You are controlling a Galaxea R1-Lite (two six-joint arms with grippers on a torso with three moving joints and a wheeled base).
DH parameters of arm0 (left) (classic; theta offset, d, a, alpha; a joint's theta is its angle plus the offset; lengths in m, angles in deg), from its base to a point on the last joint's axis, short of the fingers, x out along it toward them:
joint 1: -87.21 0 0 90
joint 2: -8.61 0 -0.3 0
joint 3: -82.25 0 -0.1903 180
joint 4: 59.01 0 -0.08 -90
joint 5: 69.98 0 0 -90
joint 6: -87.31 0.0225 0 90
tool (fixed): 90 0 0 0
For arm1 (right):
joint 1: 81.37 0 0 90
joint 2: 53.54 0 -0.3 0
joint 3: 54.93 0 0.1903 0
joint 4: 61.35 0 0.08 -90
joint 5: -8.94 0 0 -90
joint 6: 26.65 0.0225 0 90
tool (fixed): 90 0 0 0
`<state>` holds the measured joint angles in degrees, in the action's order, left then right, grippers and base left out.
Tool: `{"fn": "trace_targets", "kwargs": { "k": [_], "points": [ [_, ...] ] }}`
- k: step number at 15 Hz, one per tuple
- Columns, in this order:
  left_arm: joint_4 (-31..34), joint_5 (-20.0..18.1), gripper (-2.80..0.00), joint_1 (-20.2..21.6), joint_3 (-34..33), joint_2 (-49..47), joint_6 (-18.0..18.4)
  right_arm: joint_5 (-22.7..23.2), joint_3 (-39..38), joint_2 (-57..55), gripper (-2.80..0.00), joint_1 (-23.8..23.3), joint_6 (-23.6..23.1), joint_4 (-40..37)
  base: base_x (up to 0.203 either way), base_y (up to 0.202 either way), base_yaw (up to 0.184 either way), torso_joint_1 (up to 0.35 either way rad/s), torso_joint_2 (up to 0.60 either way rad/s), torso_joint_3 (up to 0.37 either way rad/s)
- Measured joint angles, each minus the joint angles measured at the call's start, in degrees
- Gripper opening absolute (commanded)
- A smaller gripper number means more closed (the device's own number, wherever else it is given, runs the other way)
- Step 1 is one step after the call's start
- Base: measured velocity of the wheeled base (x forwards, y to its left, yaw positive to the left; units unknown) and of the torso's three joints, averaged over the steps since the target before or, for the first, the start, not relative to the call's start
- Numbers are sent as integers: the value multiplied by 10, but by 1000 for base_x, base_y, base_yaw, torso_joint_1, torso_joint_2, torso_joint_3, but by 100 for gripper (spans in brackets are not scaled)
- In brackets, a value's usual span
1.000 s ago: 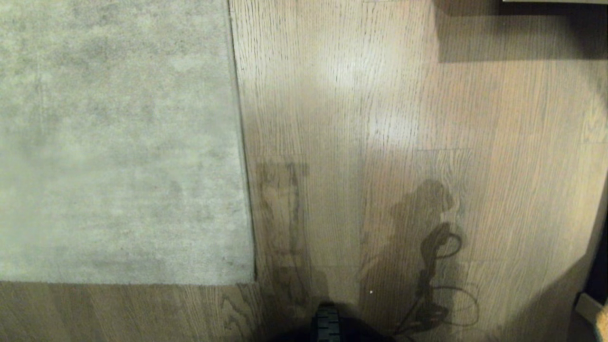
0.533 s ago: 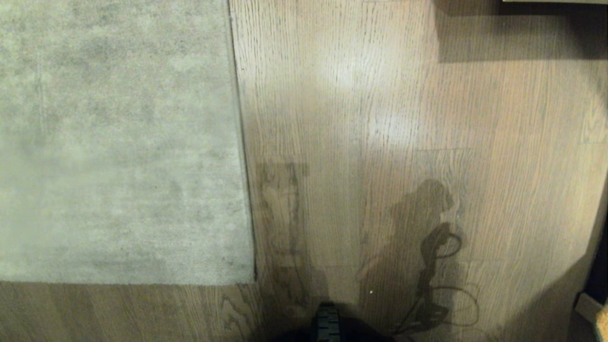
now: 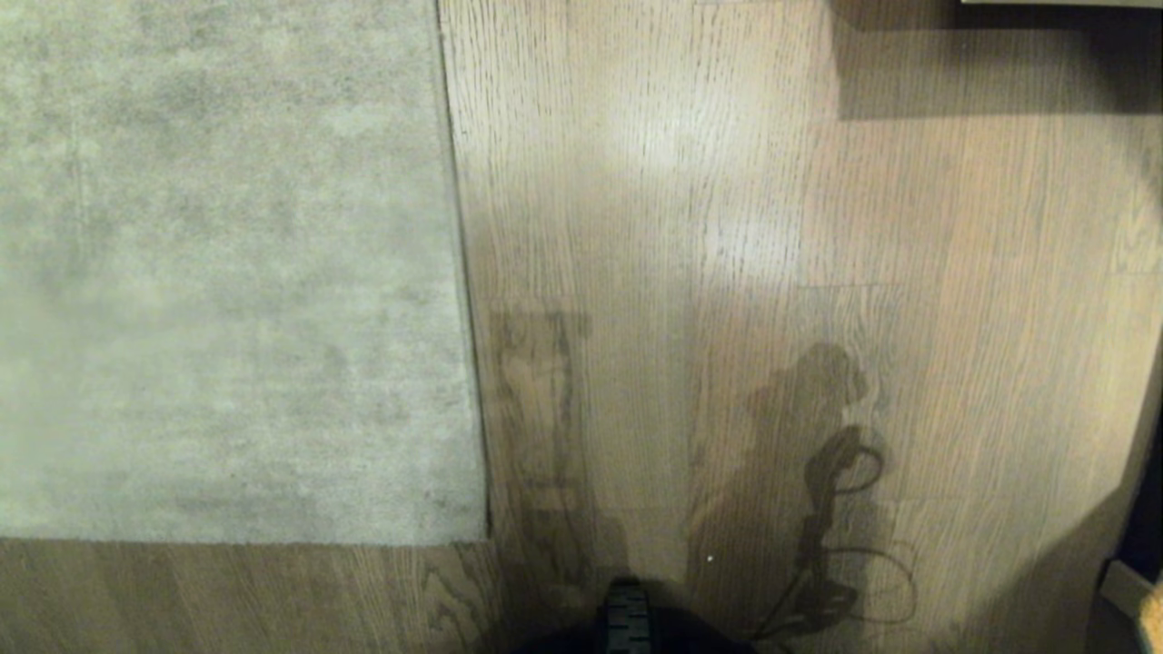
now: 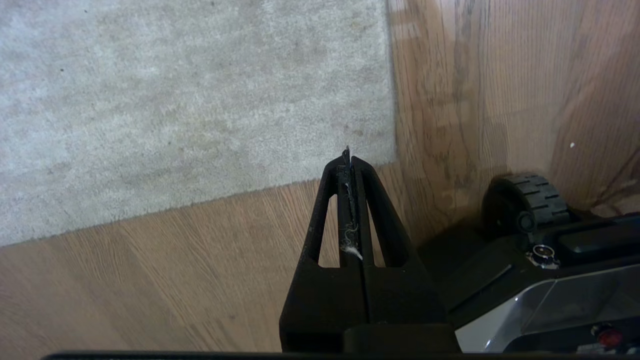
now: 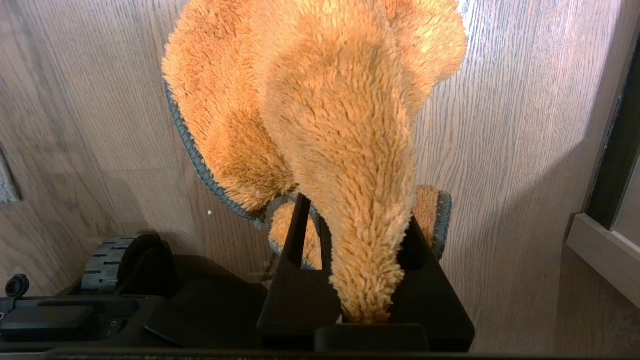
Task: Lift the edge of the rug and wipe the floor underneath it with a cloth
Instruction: Lift up the carpet
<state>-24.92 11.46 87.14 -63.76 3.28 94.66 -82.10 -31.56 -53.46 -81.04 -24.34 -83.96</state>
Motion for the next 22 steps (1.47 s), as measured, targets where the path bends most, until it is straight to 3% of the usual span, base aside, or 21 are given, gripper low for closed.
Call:
{"fn": "trace_targets", "kwargs": {
  "k": [10, 22],
  "points": [
    [-1, 1, -280, -17, 15, -69, 0, 0, 0, 0, -280, 0, 0, 0, 0, 0, 0, 0, 0, 0],
    [25, 7, -280, -114, 15, -166, 0, 0, 0, 0, -280, 0, 0, 0, 0, 0, 0, 0, 0, 0]
  ]
}}
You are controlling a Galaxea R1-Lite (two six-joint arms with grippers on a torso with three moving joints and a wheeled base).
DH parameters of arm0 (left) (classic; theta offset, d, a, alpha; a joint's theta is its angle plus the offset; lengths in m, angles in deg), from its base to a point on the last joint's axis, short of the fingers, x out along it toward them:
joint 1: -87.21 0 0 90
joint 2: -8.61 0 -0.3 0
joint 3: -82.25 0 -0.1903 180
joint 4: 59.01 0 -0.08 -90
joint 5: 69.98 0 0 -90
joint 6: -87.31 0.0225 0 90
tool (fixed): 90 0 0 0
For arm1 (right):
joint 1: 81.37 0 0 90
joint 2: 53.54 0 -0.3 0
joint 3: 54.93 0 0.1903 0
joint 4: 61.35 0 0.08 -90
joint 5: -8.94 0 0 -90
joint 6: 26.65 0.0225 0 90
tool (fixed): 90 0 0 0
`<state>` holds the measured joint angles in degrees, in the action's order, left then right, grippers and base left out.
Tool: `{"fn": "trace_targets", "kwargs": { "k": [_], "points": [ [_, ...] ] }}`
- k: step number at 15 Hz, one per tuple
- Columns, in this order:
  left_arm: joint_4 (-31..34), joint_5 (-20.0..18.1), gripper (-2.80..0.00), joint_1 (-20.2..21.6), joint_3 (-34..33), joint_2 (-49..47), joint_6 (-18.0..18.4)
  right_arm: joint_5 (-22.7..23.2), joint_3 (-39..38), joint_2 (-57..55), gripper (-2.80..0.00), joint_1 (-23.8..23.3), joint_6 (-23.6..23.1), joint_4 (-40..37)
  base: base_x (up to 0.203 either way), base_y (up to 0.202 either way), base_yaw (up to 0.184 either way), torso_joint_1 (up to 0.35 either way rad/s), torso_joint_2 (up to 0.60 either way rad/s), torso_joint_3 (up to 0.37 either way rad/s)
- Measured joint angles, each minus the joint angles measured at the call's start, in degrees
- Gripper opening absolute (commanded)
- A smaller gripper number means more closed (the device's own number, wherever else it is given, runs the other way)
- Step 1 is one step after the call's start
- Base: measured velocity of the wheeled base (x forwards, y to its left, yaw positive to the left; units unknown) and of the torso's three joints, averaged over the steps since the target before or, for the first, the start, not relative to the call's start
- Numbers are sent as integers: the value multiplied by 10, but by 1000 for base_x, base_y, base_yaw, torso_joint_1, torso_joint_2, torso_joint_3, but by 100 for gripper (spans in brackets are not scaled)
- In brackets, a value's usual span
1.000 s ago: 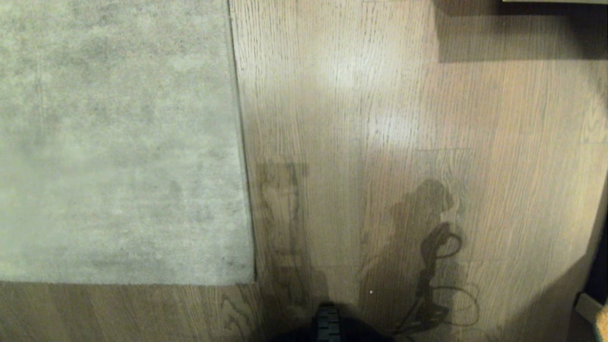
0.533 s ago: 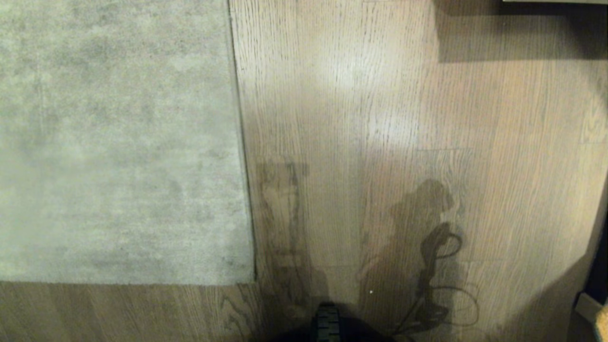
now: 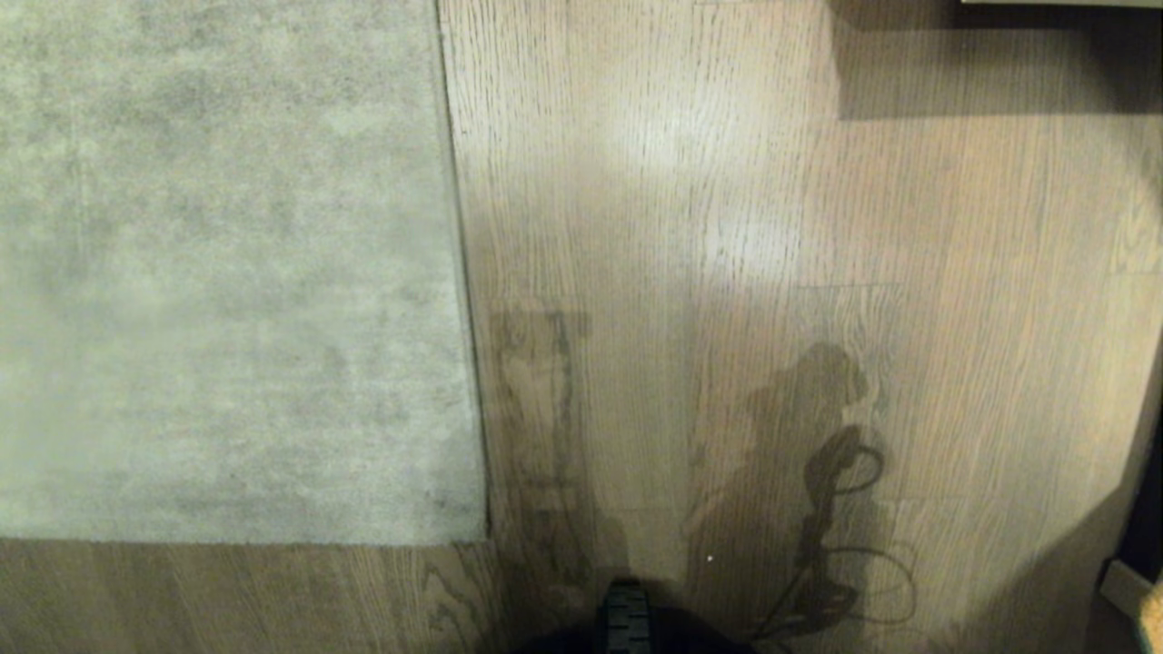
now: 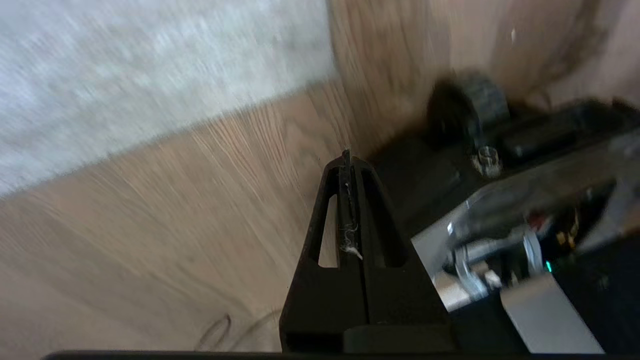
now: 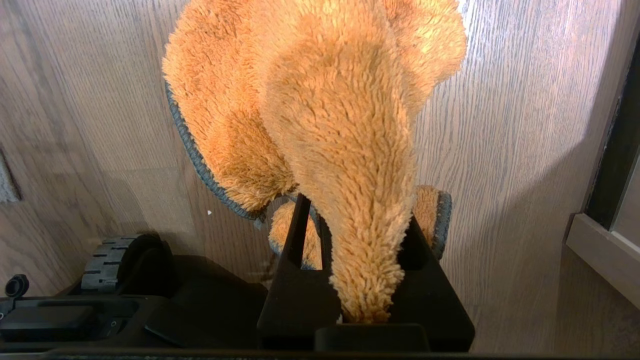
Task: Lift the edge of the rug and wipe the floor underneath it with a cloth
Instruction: Lift up the carpet
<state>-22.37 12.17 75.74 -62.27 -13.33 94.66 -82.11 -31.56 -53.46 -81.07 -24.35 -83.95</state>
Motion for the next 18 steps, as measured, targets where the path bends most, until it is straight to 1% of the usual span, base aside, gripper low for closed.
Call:
{"fn": "trace_targets", "kwargs": {
  "k": [8, 12, 15, 17, 18],
  "points": [
    [14, 1, -280, -7, -19, -5, 0, 0, 0, 0, -280, 0, 0, 0, 0, 0, 0, 0, 0, 0],
    [27, 1, -280, -8, -16, -17, 0, 0, 0, 0, -280, 0, 0, 0, 0, 0, 0, 0, 0, 0],
    [25, 0, -280, -8, 0, -58, 0, 0, 0, 0, -280, 0, 0, 0, 0, 0, 0, 0, 0, 0],
    [17, -1, -280, -8, 18, -107, -1, 0, 0, 0, -280, 0, 0, 0, 0, 0, 0, 0, 0, 0],
    [3, -2, -280, -7, 25, -136, -2, 0, 0, 0, -280, 0, 0, 0, 0, 0, 0, 0, 0, 0]
  ]
}}
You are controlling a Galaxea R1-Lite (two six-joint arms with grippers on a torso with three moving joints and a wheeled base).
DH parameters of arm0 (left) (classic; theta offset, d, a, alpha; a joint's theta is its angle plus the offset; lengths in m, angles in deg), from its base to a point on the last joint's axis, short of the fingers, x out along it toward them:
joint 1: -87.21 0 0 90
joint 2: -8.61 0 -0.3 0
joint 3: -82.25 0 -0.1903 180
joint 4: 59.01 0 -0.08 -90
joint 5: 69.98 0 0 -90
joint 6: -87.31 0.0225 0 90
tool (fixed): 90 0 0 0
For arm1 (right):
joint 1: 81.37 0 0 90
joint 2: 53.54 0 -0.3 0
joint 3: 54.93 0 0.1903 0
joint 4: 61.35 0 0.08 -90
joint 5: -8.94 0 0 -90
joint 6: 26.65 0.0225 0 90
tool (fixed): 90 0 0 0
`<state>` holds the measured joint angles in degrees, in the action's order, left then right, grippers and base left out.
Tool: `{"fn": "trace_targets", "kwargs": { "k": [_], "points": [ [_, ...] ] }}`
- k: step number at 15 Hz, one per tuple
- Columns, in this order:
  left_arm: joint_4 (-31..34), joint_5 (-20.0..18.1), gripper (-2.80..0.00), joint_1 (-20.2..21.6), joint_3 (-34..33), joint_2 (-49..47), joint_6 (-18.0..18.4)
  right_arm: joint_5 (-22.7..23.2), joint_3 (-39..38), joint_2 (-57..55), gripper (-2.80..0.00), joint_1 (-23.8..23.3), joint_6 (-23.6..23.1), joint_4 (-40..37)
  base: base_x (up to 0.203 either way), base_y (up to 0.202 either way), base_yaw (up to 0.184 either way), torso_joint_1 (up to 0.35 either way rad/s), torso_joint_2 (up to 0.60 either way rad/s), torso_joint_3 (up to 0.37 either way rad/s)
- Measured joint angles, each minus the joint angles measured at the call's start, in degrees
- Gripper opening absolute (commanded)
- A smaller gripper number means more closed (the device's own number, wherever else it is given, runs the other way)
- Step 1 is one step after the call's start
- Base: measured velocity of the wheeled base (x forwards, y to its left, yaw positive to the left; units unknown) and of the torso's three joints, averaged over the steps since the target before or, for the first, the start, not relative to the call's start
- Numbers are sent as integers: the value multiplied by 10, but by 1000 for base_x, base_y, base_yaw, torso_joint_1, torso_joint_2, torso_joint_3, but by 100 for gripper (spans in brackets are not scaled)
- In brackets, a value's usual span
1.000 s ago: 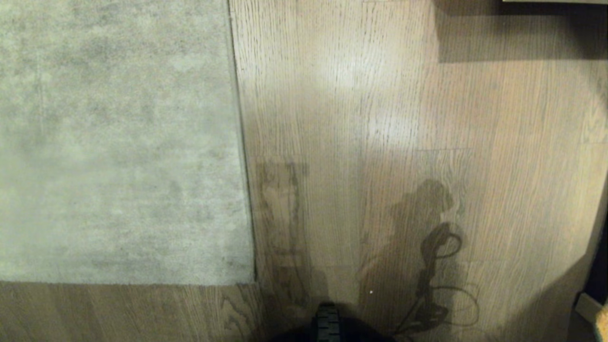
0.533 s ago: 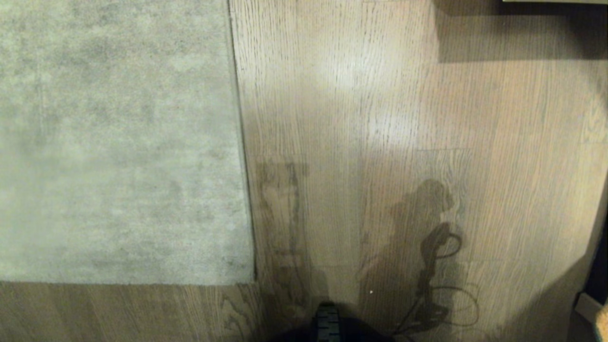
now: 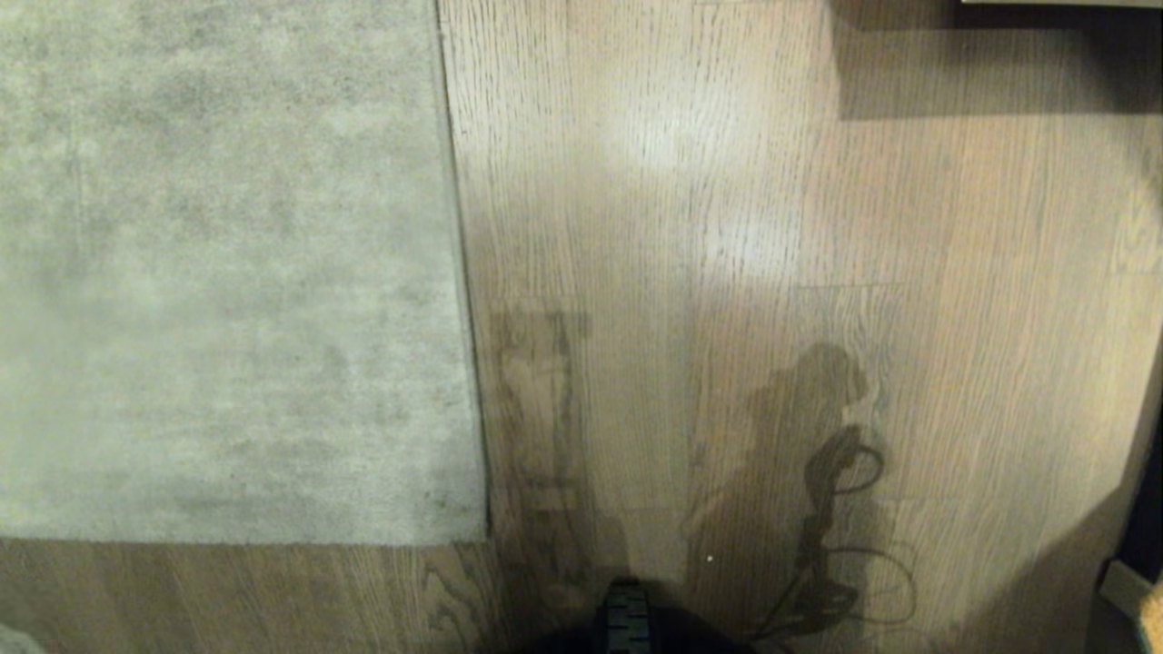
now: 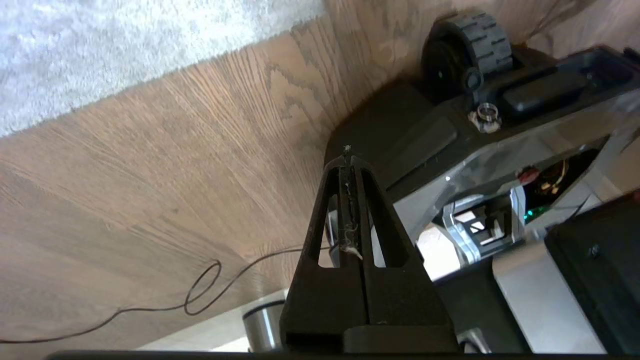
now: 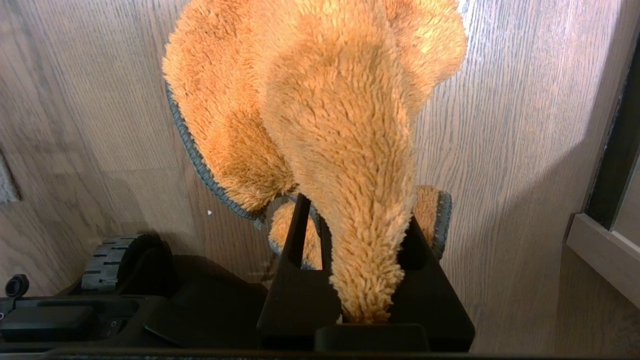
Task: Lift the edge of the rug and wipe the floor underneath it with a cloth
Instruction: Lift up the carpet
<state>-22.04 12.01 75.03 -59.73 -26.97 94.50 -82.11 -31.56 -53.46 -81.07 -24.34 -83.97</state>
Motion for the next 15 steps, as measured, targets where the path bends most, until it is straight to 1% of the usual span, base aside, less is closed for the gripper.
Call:
{"fn": "trace_targets", "kwargs": {
  "k": [3, 5, 9, 11, 12, 13, 14, 15],
  "points": [
    [-69, -2, -280, -2, 14, -97, 1, 0, 0, 0, -280, 0, 0, 0, 0, 0, 0, 0, 0, 0],
    [-125, -3, -280, -13, 19, -163, 0, 0, 0, 0, -280, 0, 0, 0, 0, 0, 0, 0, 0, 0],
    [-246, 0, -280, -52, 21, -297, -6, 0, 0, 0, -280, 0, 0, 0, 0, 0, 0, 0, 0, 0],
    [-314, 9, -280, -86, 24, -364, -22, 0, 0, 0, -280, 0, 0, 0, 0, 0, 0, 0, 0, 0],
    [-345, 21, -280, -107, 30, -396, -33, 0, 0, -1, -280, 0, 0, 0, 0, 0, 0, 0, 0, 0],
    [-372, 42, -280, -132, 41, -427, -49, 0, 0, -1, -280, 0, 0, 0, 0, 0, 0, 0, 0, 0],
    [-390, 68, -280, -157, 57, -454, -68, 0, 0, -1, -280, 0, 0, 0, 0, 0, 0, 0, 0, 0],
    [-403, 101, -280, -181, 77, -483, -89, 0, 0, -1, -280, 0, 0, 0, 0, 0, 0, 0, 0, 0]
  ]
}}
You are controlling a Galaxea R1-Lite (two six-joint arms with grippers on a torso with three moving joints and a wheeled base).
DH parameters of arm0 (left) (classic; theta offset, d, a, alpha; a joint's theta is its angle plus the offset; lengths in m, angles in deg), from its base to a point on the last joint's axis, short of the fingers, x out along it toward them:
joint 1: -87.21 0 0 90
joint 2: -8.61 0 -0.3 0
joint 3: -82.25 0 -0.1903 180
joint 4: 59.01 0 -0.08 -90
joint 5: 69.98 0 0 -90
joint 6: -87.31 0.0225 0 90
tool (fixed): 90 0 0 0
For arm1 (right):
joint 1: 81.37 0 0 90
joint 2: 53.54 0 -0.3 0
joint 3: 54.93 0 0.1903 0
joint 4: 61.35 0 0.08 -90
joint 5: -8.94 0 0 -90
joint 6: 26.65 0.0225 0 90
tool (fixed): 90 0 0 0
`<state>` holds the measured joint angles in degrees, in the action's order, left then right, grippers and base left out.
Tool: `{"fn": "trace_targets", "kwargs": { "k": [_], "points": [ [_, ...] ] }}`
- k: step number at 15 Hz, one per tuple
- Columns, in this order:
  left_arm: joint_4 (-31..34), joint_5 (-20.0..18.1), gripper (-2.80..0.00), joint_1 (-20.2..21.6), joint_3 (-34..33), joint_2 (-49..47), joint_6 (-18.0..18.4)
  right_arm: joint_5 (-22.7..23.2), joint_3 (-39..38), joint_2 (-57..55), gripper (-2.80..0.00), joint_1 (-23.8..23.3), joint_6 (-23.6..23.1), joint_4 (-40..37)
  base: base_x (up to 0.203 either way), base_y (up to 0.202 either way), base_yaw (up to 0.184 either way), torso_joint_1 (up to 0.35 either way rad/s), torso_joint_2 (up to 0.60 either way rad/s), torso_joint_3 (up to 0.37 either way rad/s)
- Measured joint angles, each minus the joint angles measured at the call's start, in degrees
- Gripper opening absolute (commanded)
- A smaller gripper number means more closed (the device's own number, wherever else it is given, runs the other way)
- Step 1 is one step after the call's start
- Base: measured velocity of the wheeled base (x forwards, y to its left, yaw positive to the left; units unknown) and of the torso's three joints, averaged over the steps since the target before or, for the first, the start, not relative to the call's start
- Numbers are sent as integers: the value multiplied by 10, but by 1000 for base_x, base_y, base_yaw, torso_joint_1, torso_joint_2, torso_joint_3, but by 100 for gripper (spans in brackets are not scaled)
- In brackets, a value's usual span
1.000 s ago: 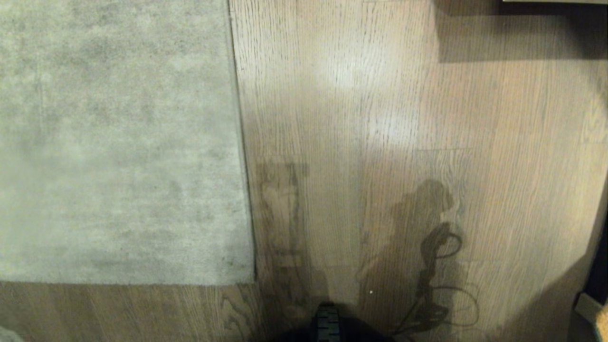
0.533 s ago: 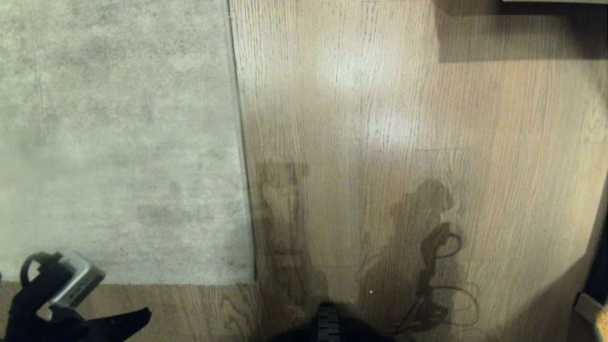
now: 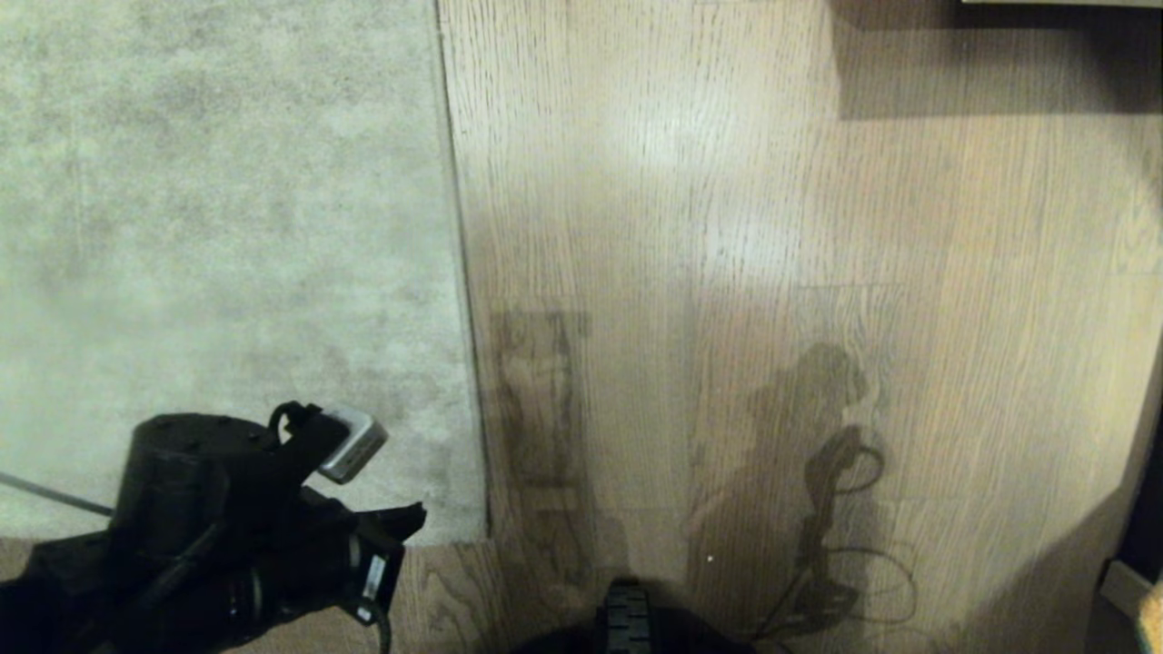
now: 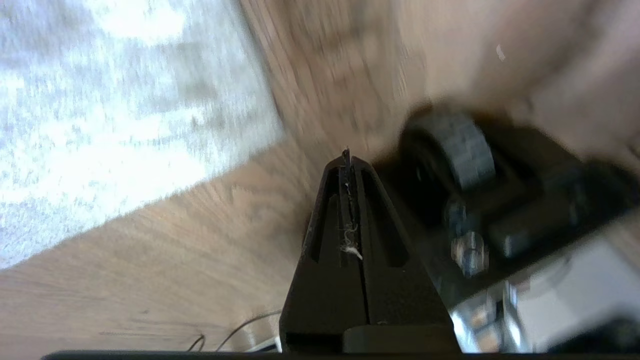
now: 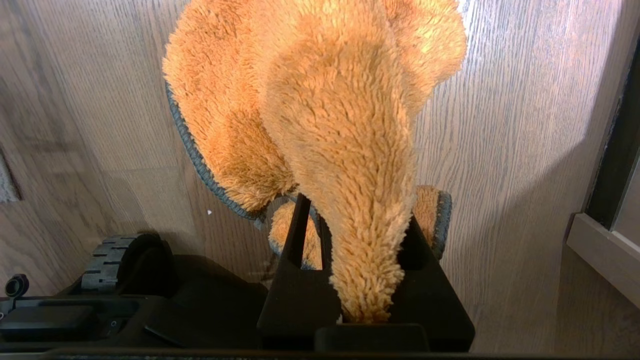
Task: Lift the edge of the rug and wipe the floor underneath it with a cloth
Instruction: Lift up the carpet
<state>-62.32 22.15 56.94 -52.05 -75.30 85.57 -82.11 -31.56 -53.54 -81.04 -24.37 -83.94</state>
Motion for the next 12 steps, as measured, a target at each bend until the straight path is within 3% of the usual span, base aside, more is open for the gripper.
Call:
{"fn": "trace_targets", "kwargs": {
  "k": [4, 8, 12],
  "points": [
    [-22, 90, -280, -54, 79, -86, -53, 0, 0, 0, -280, 0, 0, 0, 0, 0, 0, 0, 0, 0],
    [-67, 168, -280, -77, 123, -152, -62, 0, 0, 0, -280, 0, 0, 0, 0, 0, 0, 0, 0, 0],
    [-89, 189, -280, -79, 135, -184, -73, 0, 0, 0, -280, 0, 0, 0, 0, 0, 0, 0, 0, 0]
  ]
}}
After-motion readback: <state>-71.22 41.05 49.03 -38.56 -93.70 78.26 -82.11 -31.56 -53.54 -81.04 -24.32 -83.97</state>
